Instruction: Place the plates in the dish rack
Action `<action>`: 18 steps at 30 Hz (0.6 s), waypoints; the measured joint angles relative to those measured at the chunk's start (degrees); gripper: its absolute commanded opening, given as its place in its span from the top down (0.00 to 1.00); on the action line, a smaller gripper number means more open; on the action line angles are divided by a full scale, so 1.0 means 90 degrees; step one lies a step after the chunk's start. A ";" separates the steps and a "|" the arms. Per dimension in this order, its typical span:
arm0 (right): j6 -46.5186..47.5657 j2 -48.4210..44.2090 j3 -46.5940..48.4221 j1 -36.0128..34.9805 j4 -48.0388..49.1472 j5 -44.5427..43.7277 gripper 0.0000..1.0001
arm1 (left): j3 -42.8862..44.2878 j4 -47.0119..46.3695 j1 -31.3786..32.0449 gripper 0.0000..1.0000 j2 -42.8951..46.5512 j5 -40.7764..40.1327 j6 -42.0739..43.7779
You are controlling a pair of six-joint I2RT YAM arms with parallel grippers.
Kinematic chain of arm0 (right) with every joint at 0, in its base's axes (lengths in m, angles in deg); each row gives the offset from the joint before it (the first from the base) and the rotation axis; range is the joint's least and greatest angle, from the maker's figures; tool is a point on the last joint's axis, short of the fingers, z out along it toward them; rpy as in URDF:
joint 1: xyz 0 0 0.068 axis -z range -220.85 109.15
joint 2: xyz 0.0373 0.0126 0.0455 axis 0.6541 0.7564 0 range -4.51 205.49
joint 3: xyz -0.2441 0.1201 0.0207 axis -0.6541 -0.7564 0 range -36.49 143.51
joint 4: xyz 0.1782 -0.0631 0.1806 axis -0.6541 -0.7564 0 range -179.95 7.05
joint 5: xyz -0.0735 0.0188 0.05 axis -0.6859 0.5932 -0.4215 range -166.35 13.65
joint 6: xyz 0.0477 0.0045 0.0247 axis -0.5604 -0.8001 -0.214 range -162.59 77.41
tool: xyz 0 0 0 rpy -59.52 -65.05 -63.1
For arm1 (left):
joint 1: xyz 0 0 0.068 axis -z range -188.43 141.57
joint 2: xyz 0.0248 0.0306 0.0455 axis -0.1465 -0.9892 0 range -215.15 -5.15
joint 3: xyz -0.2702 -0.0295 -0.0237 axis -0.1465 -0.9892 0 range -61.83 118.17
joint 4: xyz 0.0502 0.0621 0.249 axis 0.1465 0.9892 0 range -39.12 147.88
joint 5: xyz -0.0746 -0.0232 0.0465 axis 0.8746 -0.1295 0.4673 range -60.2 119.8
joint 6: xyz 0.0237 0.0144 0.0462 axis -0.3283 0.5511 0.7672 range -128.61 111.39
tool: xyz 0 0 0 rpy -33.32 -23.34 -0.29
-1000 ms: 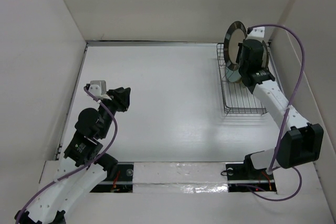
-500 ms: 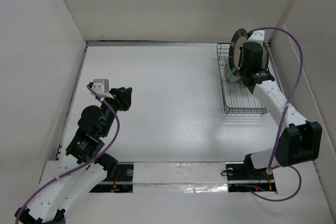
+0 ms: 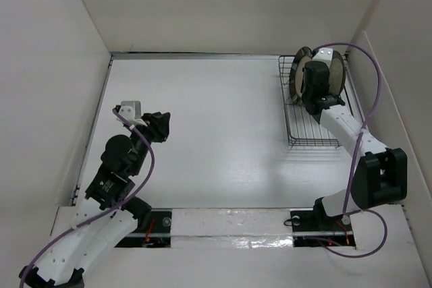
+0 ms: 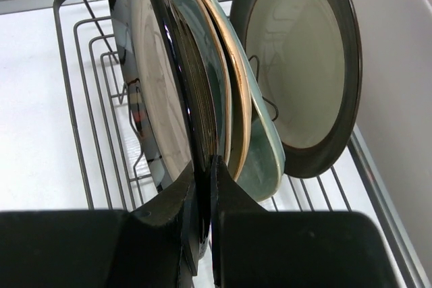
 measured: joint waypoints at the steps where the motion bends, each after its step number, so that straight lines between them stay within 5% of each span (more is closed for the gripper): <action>1: -0.0039 0.0000 -0.0046 0.0000 0.0061 0.0000 1.00 | 0.0000 0.0000 0.0000 0.69 -0.0010 0.0000 0.0000; 16: -0.0461 0.0342 -0.0221 -0.0381 0.0316 -0.0323 0.81 | 0.0000 0.0000 0.0000 0.68 -0.0083 -0.0005 0.0000; 18: -0.0493 0.0342 -0.0221 -0.0454 0.0355 -0.0389 0.62 | 0.0000 0.0000 0.0000 0.68 -0.0090 -0.0010 0.0000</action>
